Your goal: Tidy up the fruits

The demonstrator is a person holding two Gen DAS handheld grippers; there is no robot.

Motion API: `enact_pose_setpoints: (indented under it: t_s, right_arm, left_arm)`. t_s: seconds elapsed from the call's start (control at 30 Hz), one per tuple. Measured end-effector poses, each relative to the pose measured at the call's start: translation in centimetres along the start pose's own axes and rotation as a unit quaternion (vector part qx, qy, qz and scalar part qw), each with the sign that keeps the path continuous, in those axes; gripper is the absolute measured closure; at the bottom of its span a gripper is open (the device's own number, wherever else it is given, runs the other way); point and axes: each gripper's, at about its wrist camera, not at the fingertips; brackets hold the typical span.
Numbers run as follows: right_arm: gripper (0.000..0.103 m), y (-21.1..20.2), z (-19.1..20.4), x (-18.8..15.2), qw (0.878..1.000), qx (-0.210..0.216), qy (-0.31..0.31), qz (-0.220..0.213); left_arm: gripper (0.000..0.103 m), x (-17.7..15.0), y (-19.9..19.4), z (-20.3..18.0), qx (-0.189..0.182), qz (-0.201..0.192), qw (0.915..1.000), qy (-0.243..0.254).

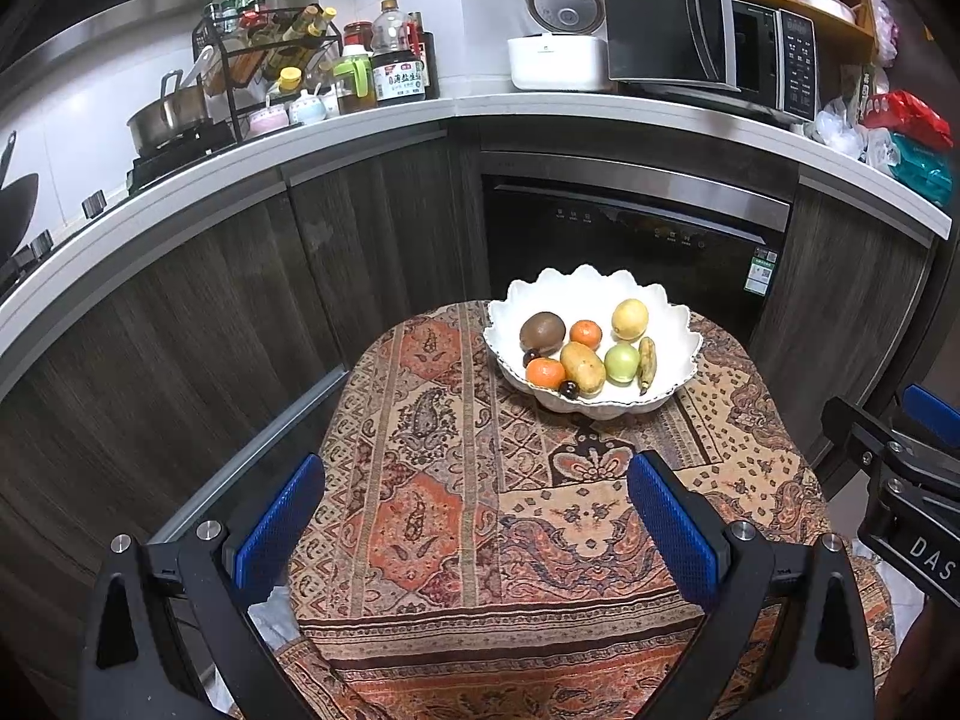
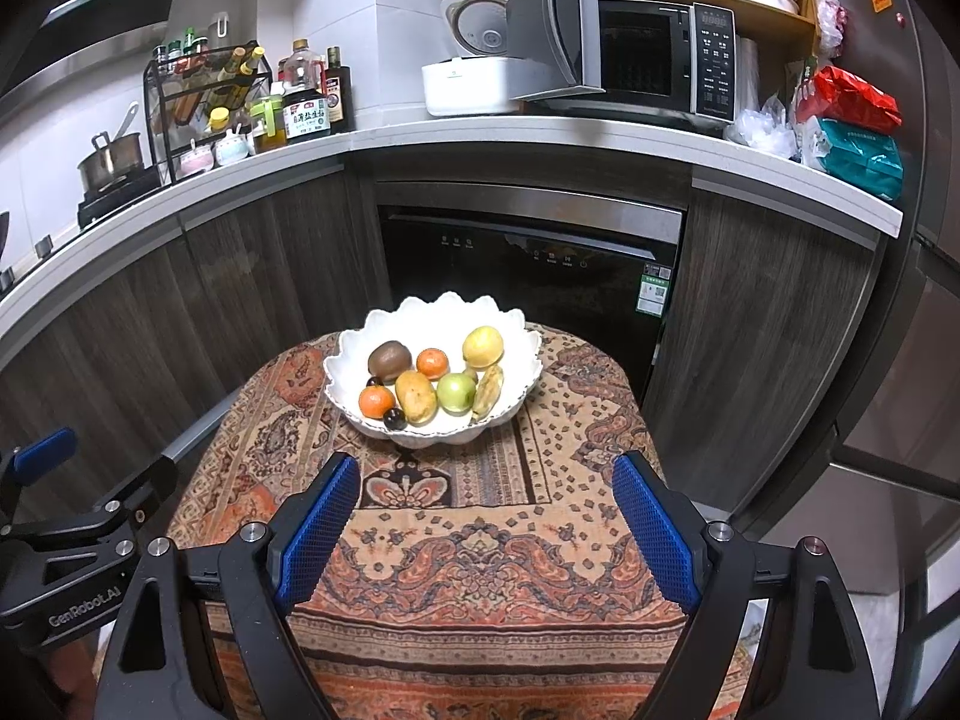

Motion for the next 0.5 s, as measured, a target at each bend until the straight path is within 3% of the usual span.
enact_pose_setpoints:
  t_s: [0.5]
  right_arm:
    - [0.016, 0.08, 0.09, -0.51, 1.000, -0.001, 0.003, 0.004]
  left_arm:
    - [0.000, -0.22, -0.10, -0.19, -0.009, 0.004, 0.9999, -0.005]
Point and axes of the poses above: each gripper's, at about its wrist camera, not at the fingertips, and y roughly the way its jaws point, z to its left, x to its top, and after that the axes turned 4 degrees about -z, right-handed
